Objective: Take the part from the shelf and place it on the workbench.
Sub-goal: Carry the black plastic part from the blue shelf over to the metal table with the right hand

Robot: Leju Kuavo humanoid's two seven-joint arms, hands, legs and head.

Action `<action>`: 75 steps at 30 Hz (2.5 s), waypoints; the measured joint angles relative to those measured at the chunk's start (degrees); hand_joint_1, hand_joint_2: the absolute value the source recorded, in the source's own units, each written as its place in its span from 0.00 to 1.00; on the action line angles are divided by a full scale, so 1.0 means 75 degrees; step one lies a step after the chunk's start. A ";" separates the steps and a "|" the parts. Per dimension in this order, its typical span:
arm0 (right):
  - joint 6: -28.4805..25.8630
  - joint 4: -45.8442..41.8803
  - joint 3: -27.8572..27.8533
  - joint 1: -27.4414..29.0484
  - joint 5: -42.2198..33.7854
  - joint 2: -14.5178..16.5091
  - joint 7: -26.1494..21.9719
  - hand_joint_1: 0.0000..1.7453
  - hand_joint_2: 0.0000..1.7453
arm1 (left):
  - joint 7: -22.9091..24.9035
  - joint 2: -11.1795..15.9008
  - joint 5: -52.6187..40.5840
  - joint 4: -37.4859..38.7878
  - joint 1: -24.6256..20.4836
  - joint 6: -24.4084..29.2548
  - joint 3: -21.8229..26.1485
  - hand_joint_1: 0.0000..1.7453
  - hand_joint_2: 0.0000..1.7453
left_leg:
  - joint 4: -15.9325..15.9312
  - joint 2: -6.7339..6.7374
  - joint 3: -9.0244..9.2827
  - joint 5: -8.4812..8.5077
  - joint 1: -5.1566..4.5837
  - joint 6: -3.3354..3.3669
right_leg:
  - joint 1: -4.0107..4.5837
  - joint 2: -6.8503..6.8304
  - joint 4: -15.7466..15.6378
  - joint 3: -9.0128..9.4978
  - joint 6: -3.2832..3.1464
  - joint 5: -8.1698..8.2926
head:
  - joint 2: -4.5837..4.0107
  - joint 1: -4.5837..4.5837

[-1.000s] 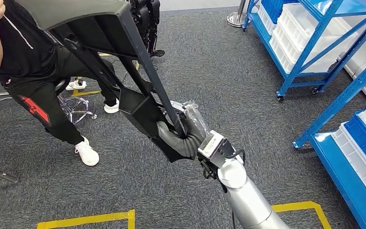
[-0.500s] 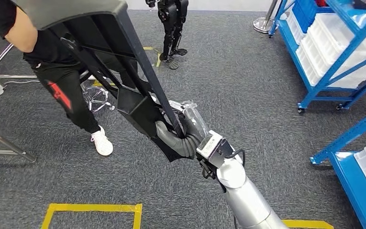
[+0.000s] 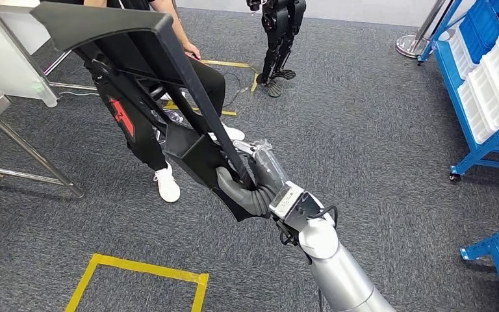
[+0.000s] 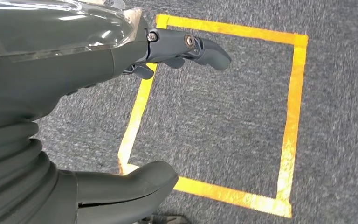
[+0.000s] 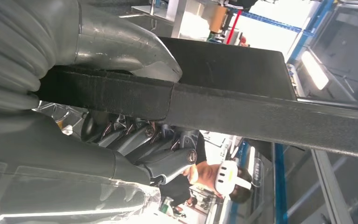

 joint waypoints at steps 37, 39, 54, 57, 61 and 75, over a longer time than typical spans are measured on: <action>-0.0117 0.0064 0.0401 -0.0217 -0.0179 -0.0136 -0.0045 1.00 1.00 | -0.0035 -0.0127 0.0222 0.0078 0.0151 -0.0095 0.0242 0.00 1.00 | 0.2162 0.0804 -0.1094 -0.1017 0.0020 -0.0147 | 0.0038 -0.0502 -0.0101 0.0100 -0.0246 -0.0037 | 0.0000 -0.0041; -0.0076 0.0144 0.0400 -0.0339 -0.0247 -0.0136 -0.0033 1.00 1.00 | 0.0010 -0.0161 0.0216 0.0077 0.0128 -0.0053 0.0243 0.00 1.00 | 0.1647 0.0890 -0.0856 -0.0629 0.0035 -0.0149 | 0.0041 -0.0654 -0.0099 0.0116 -0.0242 -0.0056 | 0.0000 -0.0042; -0.0034 0.0332 0.0323 -0.0571 -0.0278 -0.0217 -0.0025 1.00 1.00 | 0.0139 -0.0324 0.0074 0.0065 -0.0139 -0.0023 0.0239 0.00 1.00 | -0.0052 0.0373 0.0048 0.0016 -0.0009 0.0291 | 0.0055 -0.0211 0.1851 -0.0849 0.0131 -0.0809 | 0.0000 0.0034; -0.0047 0.0334 0.0316 -0.0567 -0.0233 -0.0226 -0.0019 1.00 1.00 | 0.0188 -0.0327 0.0050 0.0063 -0.0143 -0.0010 0.0240 0.00 1.00 | 0.0007 0.0103 0.0031 -0.0009 -0.0031 0.0211 | -0.0014 -0.0001 0.0333 -0.0173 0.0253 -0.0174 | 0.0000 0.0031; -0.0103 0.0317 0.0283 -0.0536 -0.0114 -0.0222 0.0008 1.00 1.00 | 0.0281 -0.0297 -0.0022 0.0063 -0.0106 -0.0004 0.0239 0.00 1.00 | 0.0020 0.0001 -0.0027 -0.0023 -0.0006 0.0023 | -0.0001 -0.0045 -0.0003 0.0008 0.0020 -0.0039 | 0.0000 0.0022; -0.0130 0.0175 0.0147 -0.0273 -0.0007 -0.0193 0.0093 1.00 1.00 | 0.0331 -0.0287 -0.0098 0.0054 -0.0144 -0.0005 0.0233 0.00 1.00 | 0.0070 0.1270 -0.0074 -0.0054 -0.0053 -0.0003 | 0.0131 -0.0967 -0.0074 0.0214 -0.0017 -0.0211 | 0.0000 0.0005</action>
